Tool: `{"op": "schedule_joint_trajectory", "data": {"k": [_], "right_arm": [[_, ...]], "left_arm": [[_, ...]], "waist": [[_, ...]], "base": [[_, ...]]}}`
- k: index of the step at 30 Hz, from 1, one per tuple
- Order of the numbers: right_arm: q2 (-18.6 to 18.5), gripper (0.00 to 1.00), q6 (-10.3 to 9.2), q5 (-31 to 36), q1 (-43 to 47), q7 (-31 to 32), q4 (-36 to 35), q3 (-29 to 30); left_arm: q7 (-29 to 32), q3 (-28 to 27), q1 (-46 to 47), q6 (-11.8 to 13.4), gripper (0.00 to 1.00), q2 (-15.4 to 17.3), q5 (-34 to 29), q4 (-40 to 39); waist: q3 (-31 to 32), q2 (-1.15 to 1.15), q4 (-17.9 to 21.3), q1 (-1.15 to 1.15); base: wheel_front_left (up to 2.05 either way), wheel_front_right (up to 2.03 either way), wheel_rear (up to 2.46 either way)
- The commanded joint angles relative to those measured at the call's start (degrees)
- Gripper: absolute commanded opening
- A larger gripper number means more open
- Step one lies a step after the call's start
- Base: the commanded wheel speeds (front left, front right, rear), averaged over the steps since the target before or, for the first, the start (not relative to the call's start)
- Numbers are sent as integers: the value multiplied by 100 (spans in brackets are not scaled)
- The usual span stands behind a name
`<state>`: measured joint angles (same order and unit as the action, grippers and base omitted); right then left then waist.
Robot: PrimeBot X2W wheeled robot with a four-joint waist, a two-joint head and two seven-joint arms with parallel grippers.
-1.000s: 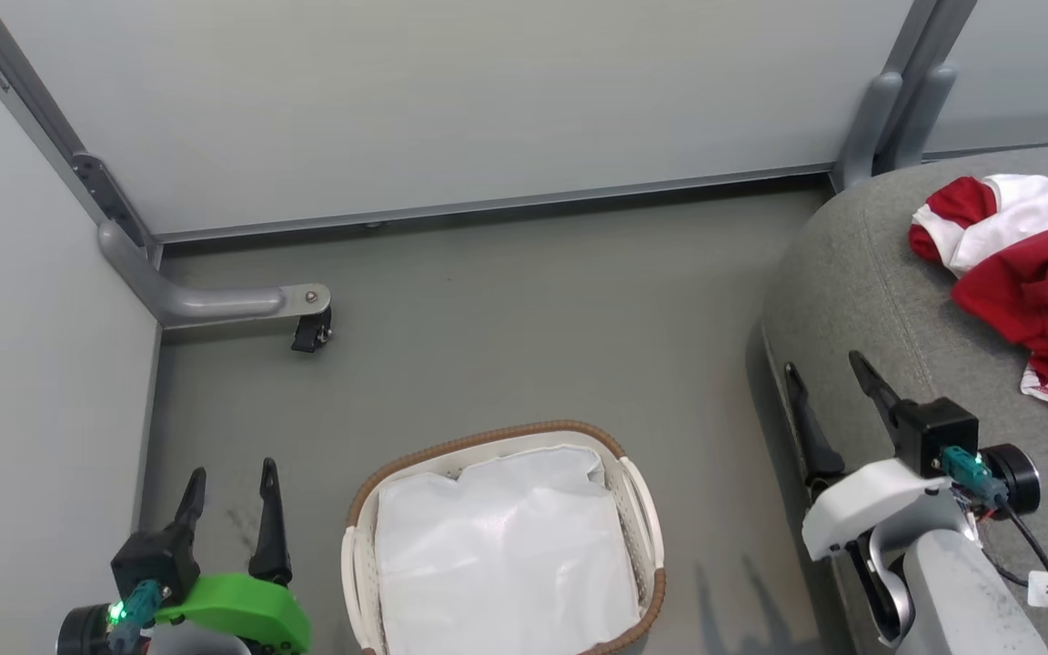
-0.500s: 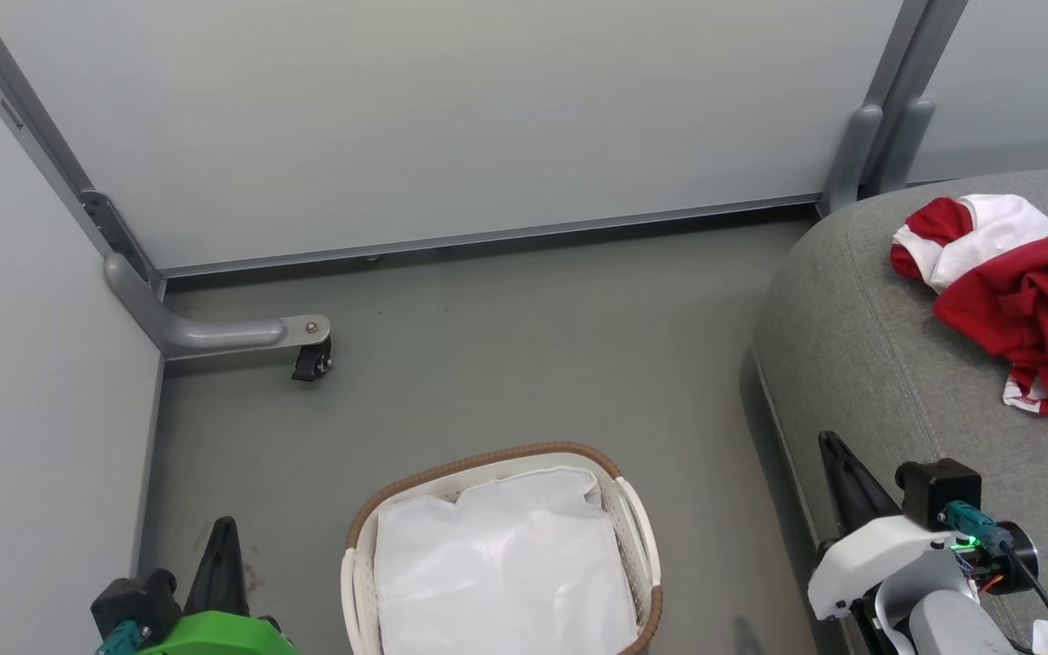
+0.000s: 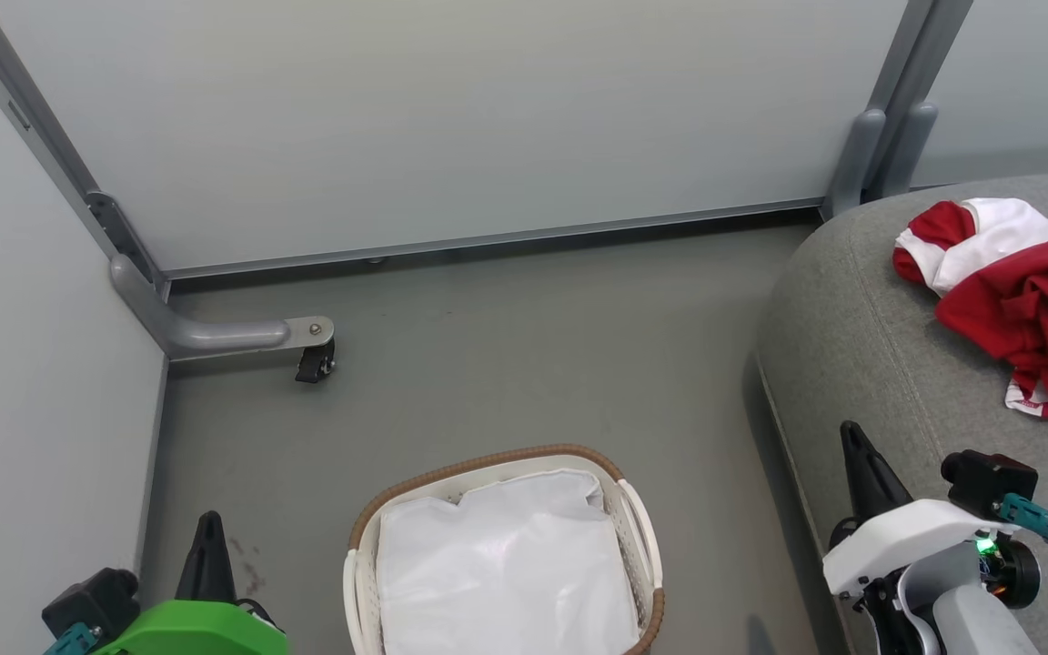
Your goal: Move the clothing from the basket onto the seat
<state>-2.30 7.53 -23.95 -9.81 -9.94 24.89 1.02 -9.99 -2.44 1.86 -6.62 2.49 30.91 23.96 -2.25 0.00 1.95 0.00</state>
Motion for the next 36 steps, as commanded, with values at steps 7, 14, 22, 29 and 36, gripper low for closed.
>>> {"op": "schedule_joint_trajectory", "data": {"k": [7, 14, 22, 29, 36], "right_arm": [[-34, 0, -2, -854, 23, 190, -228, 78], [-39, 0, -2, -1467, 60, 337, -320, 127], [-43, 0, -3, -2146, 102, 505, -422, 181], [-47, 0, -3, -2674, 132, 633, -501, 224], [-51, 0, -3, -3180, 161, 757, -576, 266]], "left_arm": [[190, -70, 172, -29, 0, 28, 767, -211], [340, -104, 208, -35, 0, 31, 1315, -298], [504, -144, 241, -44, 0, 34, 1928, -387], [638, -178, 271, -50, 0, 37, 2399, -461], [761, -209, 300, -57, 0, 39, 2859, -525]], "waist": [[14, 0, -14, 0], [28, 0, -26, 0], [43, 0, -41, 0], [56, 0, -53, 0], [70, 0, -66, 0]], "base": [[0, 0, 0], [0, 0, 0], [0, 0, 0], [0, 0, 0], [0, 0, 0]]}}
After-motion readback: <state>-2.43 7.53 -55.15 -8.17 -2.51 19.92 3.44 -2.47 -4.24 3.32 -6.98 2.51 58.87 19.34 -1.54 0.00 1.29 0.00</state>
